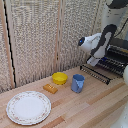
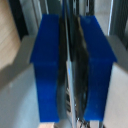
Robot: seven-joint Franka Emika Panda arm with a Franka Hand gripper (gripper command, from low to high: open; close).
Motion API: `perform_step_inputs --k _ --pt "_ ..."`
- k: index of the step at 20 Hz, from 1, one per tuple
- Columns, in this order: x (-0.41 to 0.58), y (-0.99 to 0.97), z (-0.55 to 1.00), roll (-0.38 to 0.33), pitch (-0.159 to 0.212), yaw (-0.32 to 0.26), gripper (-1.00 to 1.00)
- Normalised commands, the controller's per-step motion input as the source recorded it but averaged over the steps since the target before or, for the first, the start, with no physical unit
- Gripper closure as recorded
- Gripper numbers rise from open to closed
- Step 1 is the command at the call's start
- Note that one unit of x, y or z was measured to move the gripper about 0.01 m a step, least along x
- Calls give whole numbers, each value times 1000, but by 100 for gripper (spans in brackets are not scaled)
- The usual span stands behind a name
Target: Position your gripper near the tray handle while precisely lining it up. Firmly yet gently grip the handle, ensuring a strong hold. Slide the tray into the oven in a steady manner until it's entirely inside. Relinquish the handle as it sits within the oven and extract your gripper with care.
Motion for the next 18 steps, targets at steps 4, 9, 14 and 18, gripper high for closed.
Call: perform_step_inputs --k 4,9,14,18 --pt "-295 -813 182 -127 -37 42 100" --pt "-156 -473 95 -161 -16 22 -100" --pt "14 -49 141 -76 -1 -78 -100" --pt "46 7 211 -6 -5 -65 -100"
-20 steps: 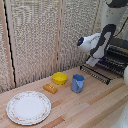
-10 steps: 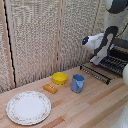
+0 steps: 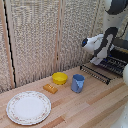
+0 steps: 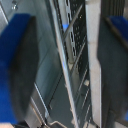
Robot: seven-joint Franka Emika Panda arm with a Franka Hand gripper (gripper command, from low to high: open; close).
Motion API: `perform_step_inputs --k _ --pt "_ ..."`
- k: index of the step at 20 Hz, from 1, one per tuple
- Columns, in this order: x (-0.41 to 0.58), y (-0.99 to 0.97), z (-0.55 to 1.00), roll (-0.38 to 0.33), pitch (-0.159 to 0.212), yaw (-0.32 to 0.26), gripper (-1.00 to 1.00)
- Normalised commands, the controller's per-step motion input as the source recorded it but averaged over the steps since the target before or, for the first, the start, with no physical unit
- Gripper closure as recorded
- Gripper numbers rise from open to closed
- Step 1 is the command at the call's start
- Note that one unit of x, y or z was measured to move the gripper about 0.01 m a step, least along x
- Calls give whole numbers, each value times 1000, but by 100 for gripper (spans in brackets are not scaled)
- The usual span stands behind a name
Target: Position your gripper near the tray handle while precisely lining it up. Firmly yet gently grip the handle, ensuring a strong hold. Slide the tray into the oven in a steady manner until it's entirely inside. Relinquish the handle as it sits within the oven and extract your gripper with care.
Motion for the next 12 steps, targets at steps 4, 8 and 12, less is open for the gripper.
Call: perform_step_inputs --k 4,8,12 --pt "151 220 224 3 -10 -46 -100" --pt "302 430 140 0 -1 -36 -100" --pt "439 361 36 61 13 -28 -100"
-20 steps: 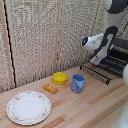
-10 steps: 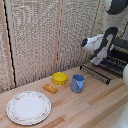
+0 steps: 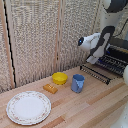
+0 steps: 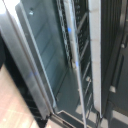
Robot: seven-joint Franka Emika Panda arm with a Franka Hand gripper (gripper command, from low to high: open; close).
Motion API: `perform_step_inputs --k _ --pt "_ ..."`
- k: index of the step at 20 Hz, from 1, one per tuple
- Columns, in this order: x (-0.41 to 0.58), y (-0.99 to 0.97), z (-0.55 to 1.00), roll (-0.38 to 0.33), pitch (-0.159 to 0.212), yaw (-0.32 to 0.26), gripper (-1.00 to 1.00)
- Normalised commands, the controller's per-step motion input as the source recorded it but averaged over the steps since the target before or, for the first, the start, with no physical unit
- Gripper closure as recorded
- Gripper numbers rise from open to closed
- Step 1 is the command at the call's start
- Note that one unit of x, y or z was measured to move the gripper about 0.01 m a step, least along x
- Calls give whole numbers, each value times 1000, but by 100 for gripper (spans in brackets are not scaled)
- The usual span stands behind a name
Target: Position your gripper near the tray handle while precisely lining it up. Firmly yet gently grip the handle, ensuring a strong hold. Slide the tray into the oven in a steady manner until it's entirely inside. Relinquish the handle as it sits within the oven and extract your gripper with care.
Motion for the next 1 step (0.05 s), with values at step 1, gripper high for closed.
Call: perform_step_inputs --k 1 --pt "437 200 191 171 34 -30 -100"
